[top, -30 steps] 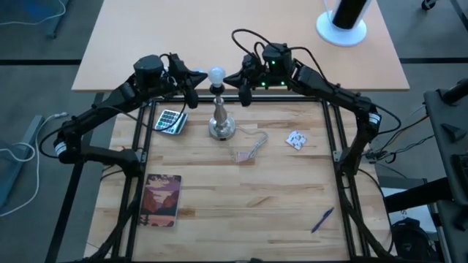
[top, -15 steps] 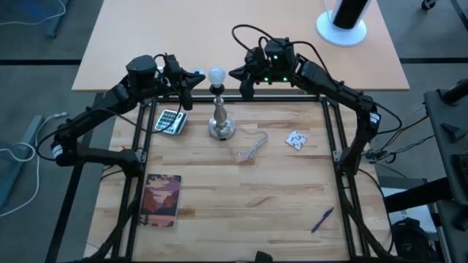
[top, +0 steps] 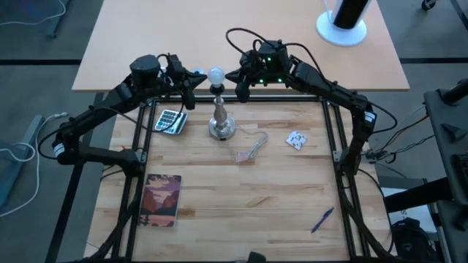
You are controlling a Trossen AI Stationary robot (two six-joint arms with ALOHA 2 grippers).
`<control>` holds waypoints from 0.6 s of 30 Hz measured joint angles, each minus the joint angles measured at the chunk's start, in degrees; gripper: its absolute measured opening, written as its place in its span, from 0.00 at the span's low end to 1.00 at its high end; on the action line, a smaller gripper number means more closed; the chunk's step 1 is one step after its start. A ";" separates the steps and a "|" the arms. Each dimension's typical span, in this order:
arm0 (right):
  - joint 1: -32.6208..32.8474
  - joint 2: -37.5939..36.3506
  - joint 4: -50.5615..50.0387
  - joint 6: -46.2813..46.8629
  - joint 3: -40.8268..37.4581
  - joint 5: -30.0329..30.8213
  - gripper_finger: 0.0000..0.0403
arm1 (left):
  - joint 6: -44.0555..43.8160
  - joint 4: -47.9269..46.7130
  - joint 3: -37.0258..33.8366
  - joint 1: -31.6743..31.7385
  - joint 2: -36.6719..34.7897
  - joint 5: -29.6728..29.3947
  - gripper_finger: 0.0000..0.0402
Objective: Screw lightbulb
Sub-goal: Insert the lightbulb into the lamp
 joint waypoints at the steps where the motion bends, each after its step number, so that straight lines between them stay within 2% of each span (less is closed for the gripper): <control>1: 0.02 0.00 0.02 0.18 0.05 -0.06 0.00 | 0.00 0.07 0.00 0.00 0.05 -0.02 0.00; 18: 1.38 -0.52 -2.91 3.04 0.27 -1.17 0.00 | 1.77 -0.15 0.00 0.11 -0.08 -3.43 0.00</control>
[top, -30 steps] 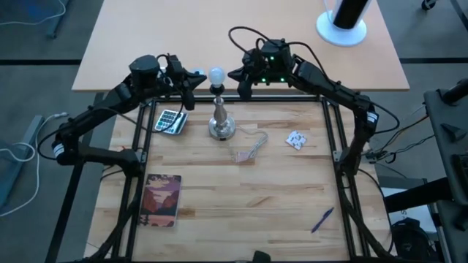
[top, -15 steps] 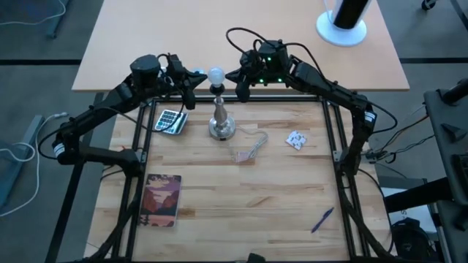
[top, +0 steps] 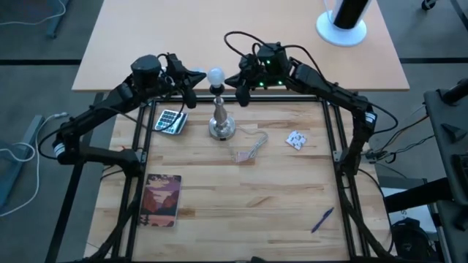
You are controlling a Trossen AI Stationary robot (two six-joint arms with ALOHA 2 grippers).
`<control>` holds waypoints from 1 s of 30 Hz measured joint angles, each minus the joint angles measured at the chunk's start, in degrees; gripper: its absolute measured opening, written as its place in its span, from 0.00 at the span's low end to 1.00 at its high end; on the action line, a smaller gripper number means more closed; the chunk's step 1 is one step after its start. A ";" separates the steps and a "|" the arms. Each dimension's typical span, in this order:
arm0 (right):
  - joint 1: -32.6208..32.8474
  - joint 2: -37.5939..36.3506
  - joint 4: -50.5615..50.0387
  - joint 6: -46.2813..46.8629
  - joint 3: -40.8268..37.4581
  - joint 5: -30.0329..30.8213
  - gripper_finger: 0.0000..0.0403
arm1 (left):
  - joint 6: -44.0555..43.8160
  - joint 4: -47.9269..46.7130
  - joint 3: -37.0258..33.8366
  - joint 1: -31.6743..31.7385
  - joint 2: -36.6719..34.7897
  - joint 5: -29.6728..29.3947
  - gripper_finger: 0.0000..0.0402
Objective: Screw lightbulb
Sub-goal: Insert the lightbulb into the lamp
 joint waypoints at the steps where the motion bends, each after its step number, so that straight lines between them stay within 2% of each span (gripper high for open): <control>1: 0.01 -0.30 -0.57 -0.01 0.00 0.20 0.00 | 0.00 0.06 0.00 0.00 -0.40 0.04 0.00; 6: -0.21 -3.44 -3.58 -1.30 0.00 4.27 0.00 | -0.02 0.05 0.09 0.02 -3.20 0.15 0.00; 12: -0.79 -6.23 -2.64 -0.41 0.34 4.60 0.00 | -1.26 0.15 0.11 -0.15 -5.99 0.61 0.00; 23: -0.66 -2.62 -2.28 1.37 2.12 2.53 0.00 | -1.79 0.55 0.09 -0.24 -2.81 0.71 0.00; 30: -0.63 -2.21 -1.48 0.96 1.99 2.01 0.00 | -0.59 0.22 0.07 -0.22 -1.93 2.93 0.00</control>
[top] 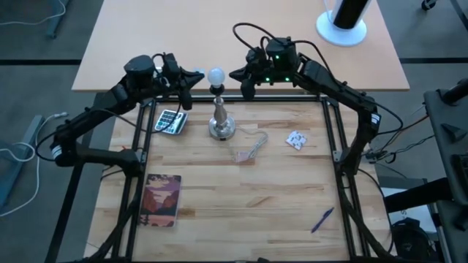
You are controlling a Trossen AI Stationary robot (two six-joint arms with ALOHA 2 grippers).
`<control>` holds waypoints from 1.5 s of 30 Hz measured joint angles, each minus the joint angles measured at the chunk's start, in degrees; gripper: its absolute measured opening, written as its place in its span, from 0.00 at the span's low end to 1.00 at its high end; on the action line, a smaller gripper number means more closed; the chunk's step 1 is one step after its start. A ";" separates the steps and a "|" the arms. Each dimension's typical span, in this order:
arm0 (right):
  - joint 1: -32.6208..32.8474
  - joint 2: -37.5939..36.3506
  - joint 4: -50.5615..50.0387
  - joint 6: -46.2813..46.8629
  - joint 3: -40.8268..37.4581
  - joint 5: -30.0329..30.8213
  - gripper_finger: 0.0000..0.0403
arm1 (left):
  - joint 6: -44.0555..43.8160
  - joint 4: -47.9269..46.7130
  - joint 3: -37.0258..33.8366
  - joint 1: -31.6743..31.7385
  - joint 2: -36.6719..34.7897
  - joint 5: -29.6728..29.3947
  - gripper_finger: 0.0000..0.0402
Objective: Screw lightbulb
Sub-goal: Insert the lightbulb into the lamp
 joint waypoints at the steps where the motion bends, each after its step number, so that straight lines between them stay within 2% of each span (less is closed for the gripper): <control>1: 0.00 0.02 0.05 -0.11 -0.04 0.02 0.00 | 0.04 0.00 0.00 -0.04 0.15 0.06 0.00; 7: -0.14 1.11 0.23 -0.95 -0.07 0.16 0.00 | 0.35 0.03 -0.02 -0.02 1.38 0.08 0.00; 10: -0.20 1.18 -2.85 -2.96 1.78 0.35 0.00 | 0.07 -0.08 -0.04 -0.02 1.12 0.09 0.00; 13: -1.53 0.61 -11.25 -3.86 7.51 1.50 0.00 | -0.76 -0.20 -0.04 -0.02 -0.23 0.06 0.00; 17: -5.32 1.22 -26.06 0.75 17.46 2.03 0.00 | -0.96 -1.41 -0.04 -0.02 -1.84 0.04 0.00; 19: -6.96 1.79 -31.94 3.11 19.82 0.19 0.00 | -1.26 -1.96 -0.04 -0.02 -2.07 0.03 0.00; 23: -8.79 1.14 -37.72 7.02 18.90 -9.02 0.00 | -1.49 -2.64 -0.04 0.00 -2.30 0.02 0.00; 24: -8.90 0.96 -39.79 7.10 19.10 -9.76 0.00 | -1.51 -2.89 -0.04 0.00 -2.30 -0.05 0.00; 28: -9.01 0.62 -49.19 3.02 19.26 -7.84 0.00 | -1.76 -3.31 -0.07 0.00 -1.99 -0.05 0.00; 32: -8.86 1.66 -57.84 -0.30 19.11 -1.29 0.00 | -2.51 -3.26 -0.07 0.00 -1.97 -0.05 0.00; 34: -8.96 1.67 -57.31 -0.10 18.28 3.48 0.00 | -2.70 -3.36 -0.07 0.00 -1.97 -0.06 0.00; 39: -10.68 0.84 -54.52 0.67 17.62 3.07 0.03 | -2.80 -3.48 -0.07 0.00 -1.97 -0.07 0.00; 41: -10.75 1.34 -50.89 1.84 17.64 -0.53 0.05 | -2.79 -3.43 -0.07 0.00 -1.91 -0.07 0.00; 45: -9.94 2.11 -41.78 3.49 17.44 -11.74 0.11 | -2.80 -3.55 -0.07 0.00 -1.75 -0.07 0.00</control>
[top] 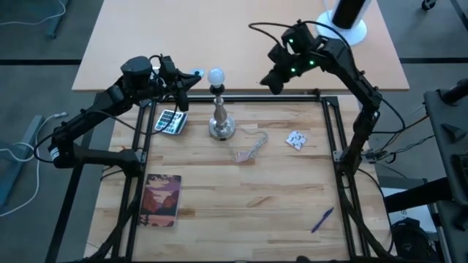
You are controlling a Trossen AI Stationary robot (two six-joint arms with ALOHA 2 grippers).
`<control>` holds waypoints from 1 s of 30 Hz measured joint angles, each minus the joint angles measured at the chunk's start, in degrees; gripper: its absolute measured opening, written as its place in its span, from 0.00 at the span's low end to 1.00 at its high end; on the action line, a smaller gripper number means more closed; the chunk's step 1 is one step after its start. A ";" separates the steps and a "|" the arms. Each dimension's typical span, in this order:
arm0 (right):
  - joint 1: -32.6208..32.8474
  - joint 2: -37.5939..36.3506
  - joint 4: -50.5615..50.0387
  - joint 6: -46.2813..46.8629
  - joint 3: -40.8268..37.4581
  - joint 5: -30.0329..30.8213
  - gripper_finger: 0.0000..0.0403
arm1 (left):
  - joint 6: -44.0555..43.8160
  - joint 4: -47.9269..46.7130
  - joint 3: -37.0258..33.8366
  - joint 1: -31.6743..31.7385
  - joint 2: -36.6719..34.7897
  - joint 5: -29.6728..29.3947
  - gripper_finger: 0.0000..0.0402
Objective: Screw lightbulb
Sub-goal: Insert the lightbulb into the lamp
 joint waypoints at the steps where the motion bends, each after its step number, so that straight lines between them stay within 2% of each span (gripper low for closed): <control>1: 0.49 -0.18 1.89 -0.42 0.09 -1.42 0.13 | 0.01 0.03 0.00 0.00 0.00 -0.01 0.00; 9: 0.86 -0.45 0.11 -1.95 0.11 0.69 0.24 | 0.02 0.04 0.00 0.00 0.00 0.00 0.00; 12: 0.65 -0.43 -6.25 -2.07 -0.21 9.04 0.25 | 0.02 0.03 0.00 0.00 0.00 0.00 0.00; 16: 0.22 -0.35 -15.32 -1.94 -2.12 25.89 0.23 | 0.02 0.05 0.00 0.00 0.00 -0.01 0.00; 18: -0.28 -0.32 -15.92 -0.82 -2.94 28.37 0.21 | 0.02 0.06 0.00 0.00 0.00 0.00 0.00; 20: -0.66 -0.45 -14.58 0.41 -3.76 24.25 0.19 | 0.02 0.26 0.00 -0.02 0.15 0.00 0.00; 24: -0.78 -0.53 -1.26 -3.15 -4.38 4.34 0.16 | 0.04 0.25 0.00 -0.02 0.35 -0.02 0.00; 26: -0.33 -0.57 6.52 -3.79 -4.37 -2.64 0.14 | 0.02 0.20 0.00 0.00 0.40 -0.02 0.00; 28: 0.05 -0.54 10.24 -3.33 -4.18 -4.19 0.13 | 0.02 0.17 0.00 0.00 0.44 -0.02 0.00; 30: -0.34 -0.26 8.92 -1.36 -4.00 -1.12 0.12 | -0.02 0.15 0.00 -0.02 0.44 0.00 0.00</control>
